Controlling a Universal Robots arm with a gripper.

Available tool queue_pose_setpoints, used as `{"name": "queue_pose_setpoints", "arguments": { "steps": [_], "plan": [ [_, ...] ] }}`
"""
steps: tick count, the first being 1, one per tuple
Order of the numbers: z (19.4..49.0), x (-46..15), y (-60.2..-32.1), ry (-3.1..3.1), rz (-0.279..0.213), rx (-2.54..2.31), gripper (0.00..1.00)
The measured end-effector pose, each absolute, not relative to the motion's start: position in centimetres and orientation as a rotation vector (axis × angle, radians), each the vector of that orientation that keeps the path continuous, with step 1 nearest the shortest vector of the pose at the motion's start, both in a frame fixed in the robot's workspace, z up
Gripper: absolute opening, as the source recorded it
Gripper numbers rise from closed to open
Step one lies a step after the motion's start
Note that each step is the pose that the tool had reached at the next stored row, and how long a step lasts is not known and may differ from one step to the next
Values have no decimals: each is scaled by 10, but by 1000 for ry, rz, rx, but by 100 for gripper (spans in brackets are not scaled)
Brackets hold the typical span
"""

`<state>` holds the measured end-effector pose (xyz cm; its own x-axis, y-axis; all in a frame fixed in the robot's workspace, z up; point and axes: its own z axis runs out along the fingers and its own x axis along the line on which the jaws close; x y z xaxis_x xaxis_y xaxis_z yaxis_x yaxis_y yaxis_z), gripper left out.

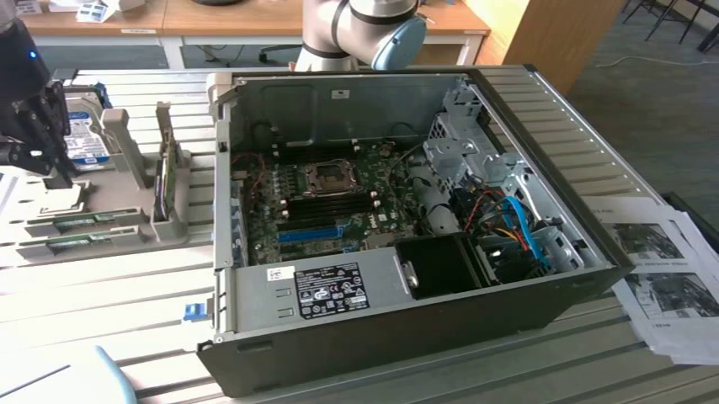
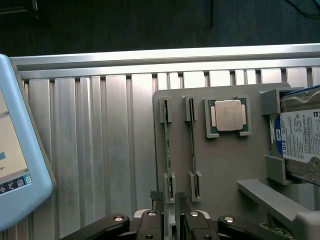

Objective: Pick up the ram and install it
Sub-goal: 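Pick up the ram and move it above insertion slot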

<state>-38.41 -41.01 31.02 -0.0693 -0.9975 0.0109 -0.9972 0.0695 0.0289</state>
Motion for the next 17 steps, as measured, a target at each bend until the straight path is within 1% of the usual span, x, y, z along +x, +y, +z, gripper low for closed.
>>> {"name": "queue_pose_setpoints", "arguments": {
  "steps": [17],
  "plan": [
    [279, -384, -410, -2270, -21, 2131, 23]
  ]
}}
